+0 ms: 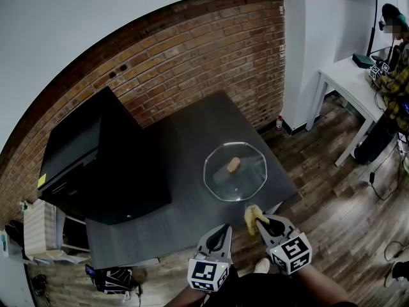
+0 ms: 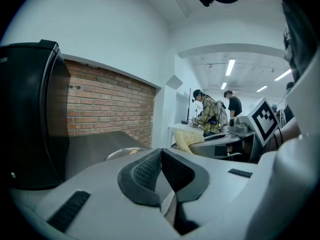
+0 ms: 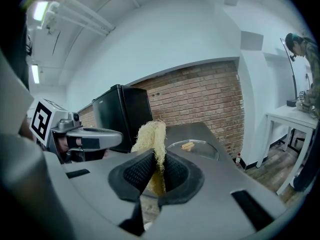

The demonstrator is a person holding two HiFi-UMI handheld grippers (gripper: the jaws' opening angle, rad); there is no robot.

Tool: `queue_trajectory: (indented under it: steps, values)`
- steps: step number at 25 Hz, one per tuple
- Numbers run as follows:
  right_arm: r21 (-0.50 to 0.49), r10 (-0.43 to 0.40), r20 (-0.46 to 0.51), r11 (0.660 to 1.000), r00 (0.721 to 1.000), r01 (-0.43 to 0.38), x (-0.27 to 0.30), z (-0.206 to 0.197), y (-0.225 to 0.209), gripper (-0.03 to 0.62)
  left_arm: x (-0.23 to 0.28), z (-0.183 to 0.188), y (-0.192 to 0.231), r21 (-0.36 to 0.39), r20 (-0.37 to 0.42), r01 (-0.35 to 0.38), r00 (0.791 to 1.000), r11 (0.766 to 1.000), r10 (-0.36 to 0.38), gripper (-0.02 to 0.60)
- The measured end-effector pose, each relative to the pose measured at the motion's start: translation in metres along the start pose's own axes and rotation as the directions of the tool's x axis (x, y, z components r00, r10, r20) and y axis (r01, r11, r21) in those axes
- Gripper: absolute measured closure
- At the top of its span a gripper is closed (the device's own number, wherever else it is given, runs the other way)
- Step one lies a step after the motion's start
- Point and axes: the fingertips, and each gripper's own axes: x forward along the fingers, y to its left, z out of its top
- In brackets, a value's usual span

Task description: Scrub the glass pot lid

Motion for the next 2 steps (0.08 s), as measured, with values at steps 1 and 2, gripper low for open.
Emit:
queue_trajectory:
  steps: [1,2]
  values:
    - [0.0,-0.001,-0.001,1.0,1.0,0.001,-0.0001,-0.0004,-0.0007,0.548,0.0002,0.0002,-0.0001,0.001,0.001,0.0,1.0,1.0,0.0,0.548]
    - [-0.001,-0.003,-0.002,1.0,1.0,0.003,-0.0003,-0.001,-0.0014,0.548,0.0004,0.0004,-0.0002,0.001,0.002,0.0,1.0,1.0,0.0,0.548]
